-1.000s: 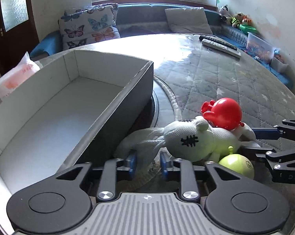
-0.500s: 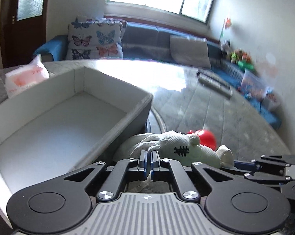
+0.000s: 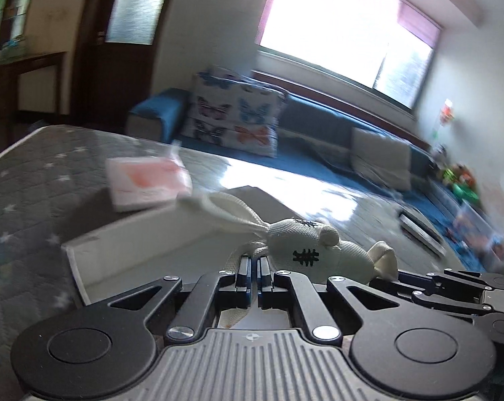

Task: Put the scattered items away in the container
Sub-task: 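Carry the white bunny with the left tool into the box and release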

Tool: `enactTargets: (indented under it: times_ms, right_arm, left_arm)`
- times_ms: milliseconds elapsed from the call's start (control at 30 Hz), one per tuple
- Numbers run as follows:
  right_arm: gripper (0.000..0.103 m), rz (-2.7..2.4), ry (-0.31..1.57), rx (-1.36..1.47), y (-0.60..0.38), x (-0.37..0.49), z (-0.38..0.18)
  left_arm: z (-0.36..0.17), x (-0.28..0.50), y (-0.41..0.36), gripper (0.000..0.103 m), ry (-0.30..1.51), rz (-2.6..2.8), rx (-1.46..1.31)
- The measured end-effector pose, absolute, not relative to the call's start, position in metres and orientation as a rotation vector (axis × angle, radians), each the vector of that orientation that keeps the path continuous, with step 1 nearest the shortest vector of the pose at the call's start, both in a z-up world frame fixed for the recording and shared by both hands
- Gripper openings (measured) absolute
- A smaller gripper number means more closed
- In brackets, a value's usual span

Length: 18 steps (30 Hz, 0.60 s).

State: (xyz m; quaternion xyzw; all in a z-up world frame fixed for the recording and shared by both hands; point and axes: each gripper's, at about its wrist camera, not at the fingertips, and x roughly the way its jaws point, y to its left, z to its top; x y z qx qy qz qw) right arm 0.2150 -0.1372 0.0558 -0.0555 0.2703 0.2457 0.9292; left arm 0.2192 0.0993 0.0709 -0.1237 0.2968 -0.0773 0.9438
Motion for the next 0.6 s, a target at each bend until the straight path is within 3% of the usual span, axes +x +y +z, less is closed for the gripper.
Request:
enactTargets:
  times_ms: [100,233,300,367,600]
  right_arm:
    - [0.026,0.509,0.550,-0.118,-0.112,0.241,0.055]
    - [0.041,0.495,0.544,-0.156,-0.092,0.258,0.050]
    - [0.047,0.490,0.552,-0.169,-0.091,0.260,0.047]
    - [0.048,0.493,0.554,-0.171,-0.094,0.256,0.047]
    - [0.054,0.476,0.573,-0.177,-0.127,0.230,0.045]
  left_arm:
    - [0.068,0.235,0.118,0.005,0.615,-0.089,-0.273]
    - [0.059,0.243,0.129,0.007,0.633,-0.002,-0.249]
    - [0.054,0.240,0.131,0.013,0.640,0.010,-0.249]
    - [0.050,0.238,0.131,0.017,0.654,0.023,-0.252]
    - [0.051,0.221,0.107,0.019,0.660,-0.033,-0.246]
